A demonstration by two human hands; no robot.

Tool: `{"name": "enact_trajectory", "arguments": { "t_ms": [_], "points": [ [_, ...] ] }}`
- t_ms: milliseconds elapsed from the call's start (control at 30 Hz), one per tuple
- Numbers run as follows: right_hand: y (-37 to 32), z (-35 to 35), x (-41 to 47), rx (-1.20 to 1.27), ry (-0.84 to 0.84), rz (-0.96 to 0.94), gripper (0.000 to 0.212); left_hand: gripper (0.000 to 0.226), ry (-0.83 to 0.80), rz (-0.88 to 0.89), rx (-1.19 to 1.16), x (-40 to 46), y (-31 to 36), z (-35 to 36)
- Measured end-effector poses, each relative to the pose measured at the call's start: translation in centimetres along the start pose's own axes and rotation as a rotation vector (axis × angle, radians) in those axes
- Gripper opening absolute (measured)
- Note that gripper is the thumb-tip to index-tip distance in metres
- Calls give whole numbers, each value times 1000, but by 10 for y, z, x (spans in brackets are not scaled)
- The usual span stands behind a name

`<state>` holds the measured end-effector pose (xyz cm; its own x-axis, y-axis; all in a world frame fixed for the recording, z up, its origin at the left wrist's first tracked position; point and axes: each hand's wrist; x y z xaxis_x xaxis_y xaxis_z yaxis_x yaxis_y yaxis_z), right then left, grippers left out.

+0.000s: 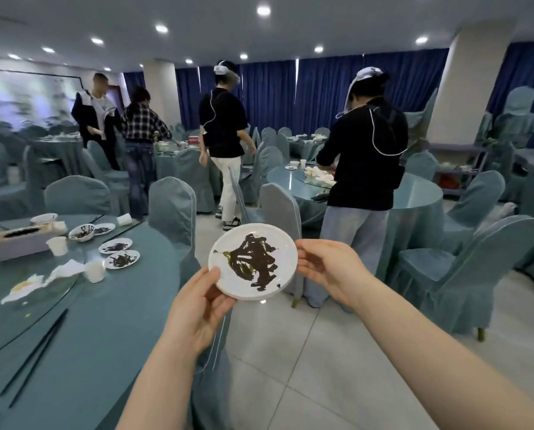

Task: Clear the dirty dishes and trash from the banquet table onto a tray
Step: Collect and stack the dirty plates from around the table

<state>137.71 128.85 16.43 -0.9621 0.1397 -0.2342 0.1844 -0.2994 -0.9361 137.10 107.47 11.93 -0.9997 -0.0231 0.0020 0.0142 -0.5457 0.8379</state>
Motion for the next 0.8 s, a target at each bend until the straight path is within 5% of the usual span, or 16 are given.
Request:
{"name": "enact_trajectory", "arguments": {
  "t_ms": [800],
  "points": [
    [-71,-17,384,-257,-324,218,14,12,406,134,-191,303,-73,54]
  ]
}}
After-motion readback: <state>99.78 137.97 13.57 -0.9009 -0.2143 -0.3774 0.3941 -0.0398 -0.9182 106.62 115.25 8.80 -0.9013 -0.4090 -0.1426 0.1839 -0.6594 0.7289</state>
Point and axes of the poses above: each hand's wrist, its own x-axis towards the middle knuckle, its own z-axis out of the palm, y = z × x, and after that the axes turned 10 degrees about z, right-handed
